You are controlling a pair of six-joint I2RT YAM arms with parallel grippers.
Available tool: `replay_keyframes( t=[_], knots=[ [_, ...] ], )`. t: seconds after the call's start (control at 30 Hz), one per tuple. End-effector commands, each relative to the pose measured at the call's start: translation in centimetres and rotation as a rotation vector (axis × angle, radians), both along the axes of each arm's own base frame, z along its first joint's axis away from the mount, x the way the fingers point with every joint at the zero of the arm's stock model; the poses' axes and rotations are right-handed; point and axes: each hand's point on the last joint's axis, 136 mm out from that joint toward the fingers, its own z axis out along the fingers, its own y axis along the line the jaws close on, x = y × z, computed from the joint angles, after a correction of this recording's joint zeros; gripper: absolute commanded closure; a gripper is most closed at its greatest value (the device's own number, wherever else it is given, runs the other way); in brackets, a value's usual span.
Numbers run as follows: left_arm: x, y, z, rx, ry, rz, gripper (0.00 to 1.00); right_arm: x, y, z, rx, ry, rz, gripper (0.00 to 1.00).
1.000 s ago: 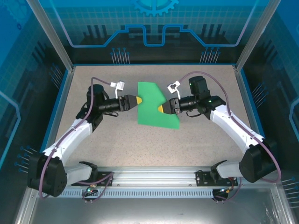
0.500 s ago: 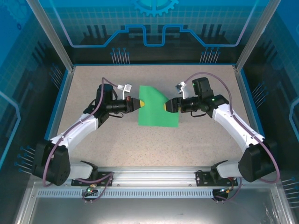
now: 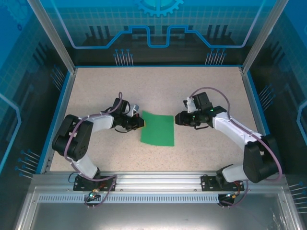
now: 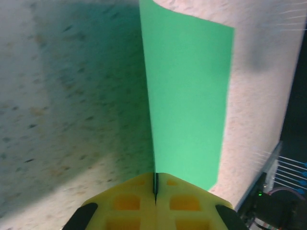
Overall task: Fold a paper plane with a square sheet of paper (fold left side to right side)
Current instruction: First fold in half a square sheet of paper at the center of the table.
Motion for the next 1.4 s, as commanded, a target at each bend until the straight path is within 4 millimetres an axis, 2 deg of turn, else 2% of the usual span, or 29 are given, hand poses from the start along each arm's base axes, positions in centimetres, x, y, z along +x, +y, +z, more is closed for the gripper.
replay_keyframes(
  t=[0.0, 0.1, 0.3, 0.5, 0.6, 0.7, 0.87, 0.97, 1.1, 1.23, 1.37],
  knots=[
    [-0.2, 0.4, -0.2, 0.042, -0.018, -0.026, 1.0, 0.7, 2.0, -2.2, 0.008, 0.027, -0.033, 0.83],
    [-0.3, 0.4, 0.3, 0.041, -0.022, -0.038, 1.0, 0.7, 3.1, -4.2, -0.042, 0.077, 0.001, 0.89],
    [-0.4, -0.4, 1.8, 0.002, -0.032, -0.046, 0.93, 0.6, 3.5, -7.1, -0.138, 0.136, 0.019, 0.89],
    [-0.5, -2.4, 5.0, -0.092, -0.063, -0.071, 0.71, -0.4, 2.6, -9.2, -0.231, 0.191, 0.041, 0.88],
    [-0.5, -3.7, 6.4, -0.135, -0.077, -0.09, 0.61, -0.7, 2.3, -9.6, -0.241, 0.198, 0.04, 0.88],
    [-0.5, -5.0, 7.0, -0.176, -0.075, -0.098, 0.52, -0.7, 2.5, -9.7, -0.233, 0.193, 0.047, 0.87],
    [-0.1, -7.2, 6.8, -0.226, -0.067, -0.103, 0.47, -0.2, 3.3, -8.8, -0.185, 0.16, 0.064, 0.85],
    [-0.1, -8.3, 6.0, -0.216, -0.053, -0.122, 0.47, 0.5, 3.5, -7.1, -0.146, 0.111, 0.053, 0.83],
    [0.1, -9.0, 5.2, -0.203, -0.042, -0.129, 0.49, 1.5, 2.9, -3.7, -0.089, 0.02, 0.018, 0.66],
    [0.2, -9.0, 4.6, -0.19, -0.038, -0.121, 0.56, 1.8, 2.9, -0.8, 0.028, -0.036, -0.009, 0.53],
    [0.2, -8.8, 4.1, -0.168, -0.032, -0.115, 0.68, 1.7, 5.0, 0.8, 0.197, -0.027, 0.022, 0.5]
  ],
)
